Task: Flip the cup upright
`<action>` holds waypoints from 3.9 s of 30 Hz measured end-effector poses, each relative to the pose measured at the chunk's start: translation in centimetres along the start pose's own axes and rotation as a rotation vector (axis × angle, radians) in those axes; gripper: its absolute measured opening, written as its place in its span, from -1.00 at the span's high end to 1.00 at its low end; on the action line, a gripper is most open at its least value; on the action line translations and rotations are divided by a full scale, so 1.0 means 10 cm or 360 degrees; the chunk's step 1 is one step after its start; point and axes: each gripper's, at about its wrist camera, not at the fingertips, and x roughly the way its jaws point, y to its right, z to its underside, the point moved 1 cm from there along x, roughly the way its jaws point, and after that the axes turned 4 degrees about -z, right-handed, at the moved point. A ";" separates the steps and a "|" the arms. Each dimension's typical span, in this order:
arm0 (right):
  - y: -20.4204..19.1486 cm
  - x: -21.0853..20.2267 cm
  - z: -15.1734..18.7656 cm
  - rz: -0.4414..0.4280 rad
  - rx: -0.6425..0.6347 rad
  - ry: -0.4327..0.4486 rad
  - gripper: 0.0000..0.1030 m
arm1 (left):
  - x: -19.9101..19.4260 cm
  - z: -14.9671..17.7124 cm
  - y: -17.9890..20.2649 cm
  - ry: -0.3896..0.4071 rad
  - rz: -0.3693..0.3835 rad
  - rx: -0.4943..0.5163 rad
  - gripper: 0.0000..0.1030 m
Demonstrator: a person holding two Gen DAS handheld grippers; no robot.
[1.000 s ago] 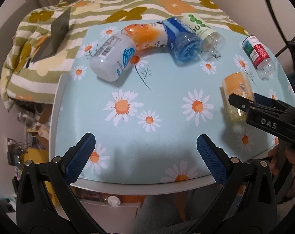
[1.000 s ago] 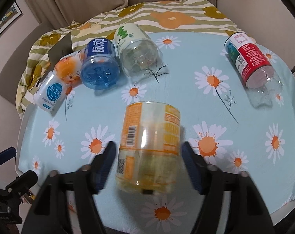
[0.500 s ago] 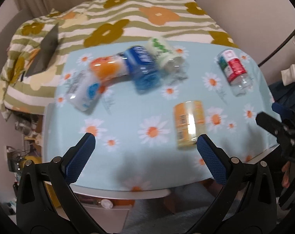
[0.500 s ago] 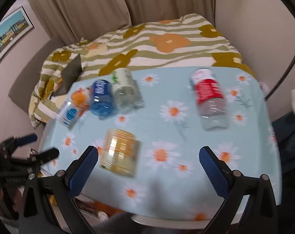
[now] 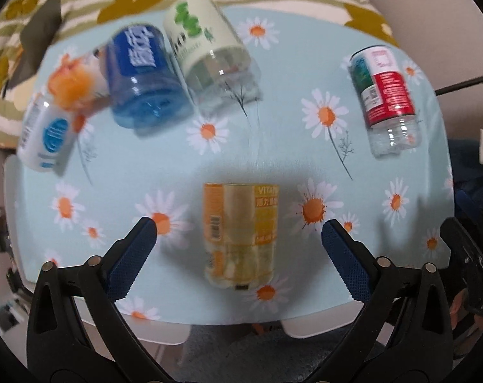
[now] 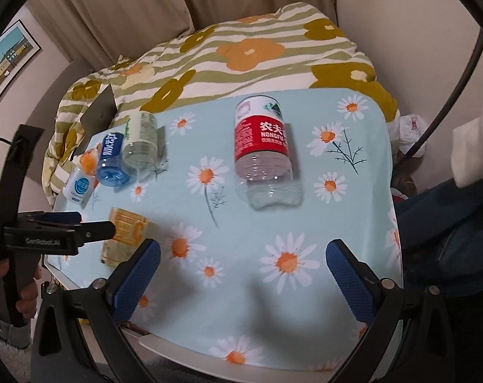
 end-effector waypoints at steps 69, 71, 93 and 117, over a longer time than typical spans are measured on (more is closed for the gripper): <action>-0.39 0.14 0.23 0.0050 -0.0295 0.0271 -1.00 | 0.14 0.86 0.01 0.1072 -0.0045 -0.0091 -0.26; -0.38 0.12 0.23 0.0041 -0.0277 0.0275 -1.00 | 0.13 0.85 0.01 0.1050 -0.0056 -0.0079 -0.26; -0.58 -0.35 0.24 0.0165 -0.0205 0.0311 -1.00 | -0.62 0.99 -0.07 0.0964 -0.0125 0.0028 -1.00; -1.26 -0.93 0.60 0.0373 -0.0138 0.0325 -1.00 | -1.48 1.47 -0.82 0.0881 -0.0142 -0.0064 -1.00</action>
